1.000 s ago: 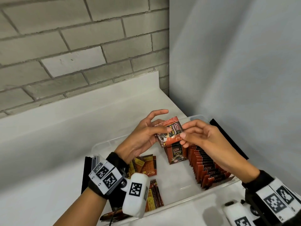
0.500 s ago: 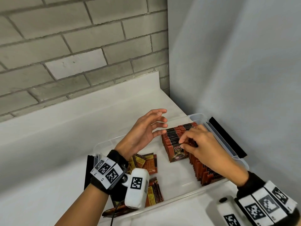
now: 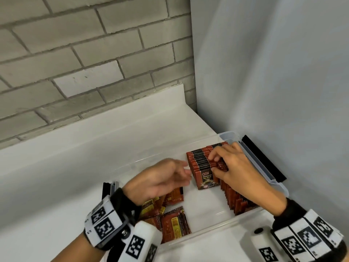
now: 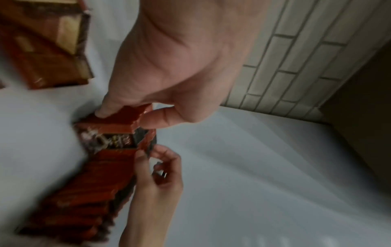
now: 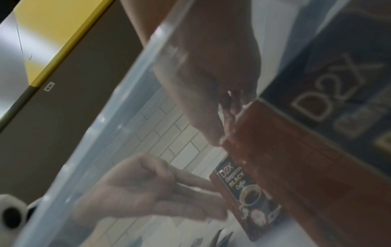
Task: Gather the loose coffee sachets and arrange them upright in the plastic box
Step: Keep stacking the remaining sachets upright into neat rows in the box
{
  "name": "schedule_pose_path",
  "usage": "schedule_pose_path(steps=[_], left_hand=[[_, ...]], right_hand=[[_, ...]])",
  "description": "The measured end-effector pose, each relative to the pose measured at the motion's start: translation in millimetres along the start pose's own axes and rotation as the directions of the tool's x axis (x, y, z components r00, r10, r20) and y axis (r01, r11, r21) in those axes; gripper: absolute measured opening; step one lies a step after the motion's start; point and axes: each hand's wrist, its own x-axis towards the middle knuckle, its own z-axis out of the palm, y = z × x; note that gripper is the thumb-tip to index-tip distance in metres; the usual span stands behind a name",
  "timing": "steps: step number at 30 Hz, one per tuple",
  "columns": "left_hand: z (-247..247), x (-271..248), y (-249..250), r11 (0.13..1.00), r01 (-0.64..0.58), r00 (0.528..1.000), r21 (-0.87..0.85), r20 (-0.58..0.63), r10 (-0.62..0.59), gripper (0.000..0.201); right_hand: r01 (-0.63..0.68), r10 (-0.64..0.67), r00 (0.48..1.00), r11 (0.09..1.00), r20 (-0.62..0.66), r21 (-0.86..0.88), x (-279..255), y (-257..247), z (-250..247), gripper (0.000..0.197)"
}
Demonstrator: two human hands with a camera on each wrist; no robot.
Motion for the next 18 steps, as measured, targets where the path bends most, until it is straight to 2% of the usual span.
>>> schedule_pose_path(steps=[5,7,10,12,14,16,17,18], left_hand=[[19,6,-20,0.996,0.087,0.993,0.015,0.076,-0.088,0.037],[24,4,-21,0.995,0.091,0.993,0.03,0.072,-0.093,0.046],[24,-3,-21,0.996,0.082,0.996,0.031,0.033,-0.083,0.062],[21,-6,-22,0.995,0.098,0.995,-0.002,0.034,-0.098,0.048],[24,-9,-23,0.989,0.149,0.985,0.006,0.091,-0.149,0.031],[36,-9,-25,0.986,0.158,0.977,0.044,0.139,-0.163,0.038],[44,-6,-25,0.986,0.164,0.973,0.043,0.158,-0.168,0.041],[50,-2,-27,0.984,0.17,0.968,0.044,0.177,-0.176,0.044]], right_hand=[[-0.038,0.047,0.99,0.997,-0.136,0.069,1,0,-2,0.024],[-0.069,0.107,0.973,0.98,-0.206,0.186,2,-2,-8,0.028],[-0.086,0.221,0.935,0.902,-0.279,0.424,-1,-6,-26,0.032],[-0.083,0.243,0.926,0.879,-0.291,0.47,-7,-7,-43,0.032],[-0.101,0.208,0.954,0.9,-0.214,0.424,-19,-5,-61,0.027],[-0.134,0.143,0.99,0.954,-0.013,0.267,-31,-4,-75,0.021],[-0.132,0.116,0.987,0.98,0.111,0.149,-38,-6,-79,0.02],[-0.114,0.102,0.967,0.993,0.232,0.037,-42,-7,-79,0.03]])
